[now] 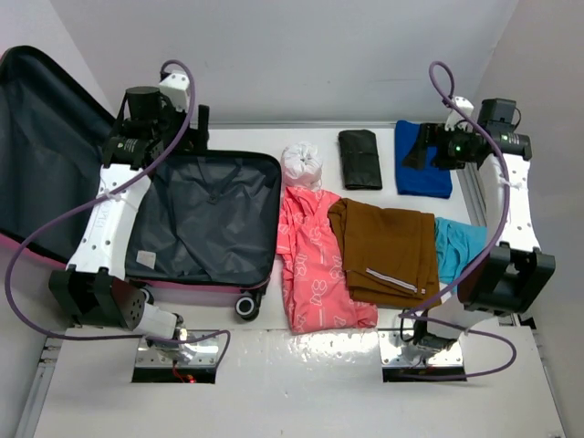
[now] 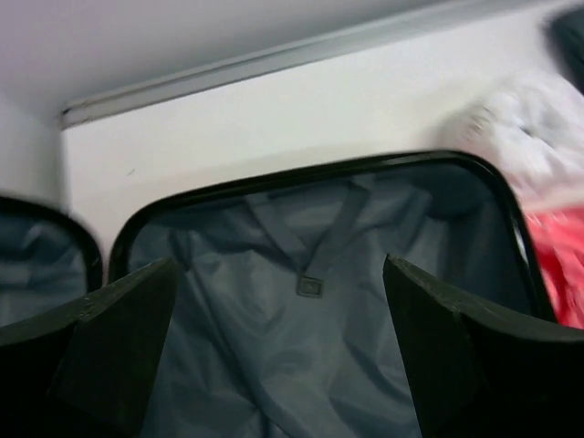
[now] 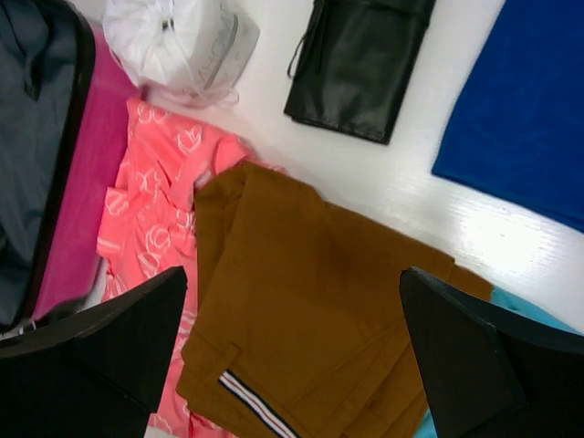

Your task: Pack the luggage

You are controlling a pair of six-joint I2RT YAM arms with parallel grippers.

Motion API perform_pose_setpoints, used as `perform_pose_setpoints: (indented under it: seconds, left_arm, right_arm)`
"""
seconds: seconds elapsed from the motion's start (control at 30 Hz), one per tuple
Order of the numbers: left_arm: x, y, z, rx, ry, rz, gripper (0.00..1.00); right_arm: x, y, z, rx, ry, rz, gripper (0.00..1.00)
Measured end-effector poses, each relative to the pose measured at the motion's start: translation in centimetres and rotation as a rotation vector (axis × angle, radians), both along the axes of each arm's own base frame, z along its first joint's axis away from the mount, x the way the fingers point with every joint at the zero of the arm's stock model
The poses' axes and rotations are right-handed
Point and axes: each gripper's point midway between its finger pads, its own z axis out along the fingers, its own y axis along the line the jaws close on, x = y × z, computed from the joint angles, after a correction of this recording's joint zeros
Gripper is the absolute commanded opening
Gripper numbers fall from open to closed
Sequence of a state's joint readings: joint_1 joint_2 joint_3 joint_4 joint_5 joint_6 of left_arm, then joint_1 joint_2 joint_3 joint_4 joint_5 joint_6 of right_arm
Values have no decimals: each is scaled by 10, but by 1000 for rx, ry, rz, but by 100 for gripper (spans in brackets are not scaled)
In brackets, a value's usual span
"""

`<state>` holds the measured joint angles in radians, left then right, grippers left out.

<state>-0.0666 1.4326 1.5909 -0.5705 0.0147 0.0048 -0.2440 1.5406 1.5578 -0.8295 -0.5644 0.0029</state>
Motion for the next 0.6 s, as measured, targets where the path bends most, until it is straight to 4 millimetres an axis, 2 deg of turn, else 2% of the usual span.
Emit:
perform_pose_setpoints:
  seconds: [0.2,0.27,0.33,0.4,0.6]
  left_arm:
    - [-17,-60,-5,7,15,-411,99]
    - [-16,-89,-1,-11,34,-533,96]
    - [-5,-125,9,-30,24,-656,93]
    - [7,-162,9,-50,16,-767,92]
    - [20,-285,-40,-103,118,-1025,91]
  right_arm:
    - [-1,3,-28,-23,97,95,93]
    - [-6,1,-32,-22,117,100,92]
    - [-10,-6,-35,-23,118,85,90]
    - [-21,-14,-42,-19,140,62,87]
    - [-55,-38,-59,5,206,-11,85]
